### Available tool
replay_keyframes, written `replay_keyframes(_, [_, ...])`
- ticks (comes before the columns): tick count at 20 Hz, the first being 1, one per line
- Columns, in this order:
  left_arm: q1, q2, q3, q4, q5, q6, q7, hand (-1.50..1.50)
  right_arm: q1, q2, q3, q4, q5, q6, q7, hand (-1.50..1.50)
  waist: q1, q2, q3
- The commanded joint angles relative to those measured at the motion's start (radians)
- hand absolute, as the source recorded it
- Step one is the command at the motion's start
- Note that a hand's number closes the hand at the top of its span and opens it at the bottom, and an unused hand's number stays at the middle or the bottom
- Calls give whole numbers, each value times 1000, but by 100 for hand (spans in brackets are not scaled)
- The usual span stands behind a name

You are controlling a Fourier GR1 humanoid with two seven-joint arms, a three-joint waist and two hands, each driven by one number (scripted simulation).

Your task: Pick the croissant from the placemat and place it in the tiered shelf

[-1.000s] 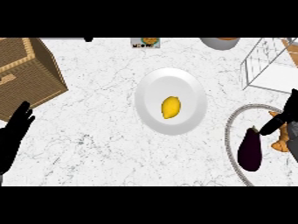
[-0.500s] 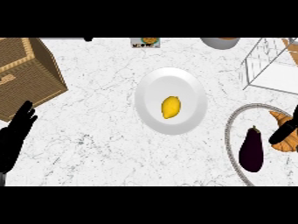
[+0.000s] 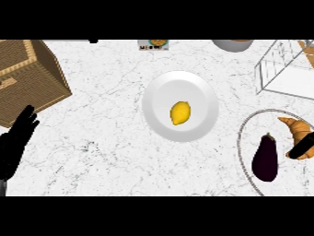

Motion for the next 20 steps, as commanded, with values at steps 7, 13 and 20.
replay_keyframes(7, [11,-16,97,-41,-41,-65,51,0,-26,72,-105,131,108,-4,-65,-150,4,0,0])
replay_keyframes(13, [71,-75,81,-144,-86,-57,83,0,5,99,-169,178,111,-31,-136,150,4,0,1])
replay_keyframes(20, [62,-73,143,-55,-82,-122,17,0,32,91,-151,200,180,-62,-235,150,3,0,0])
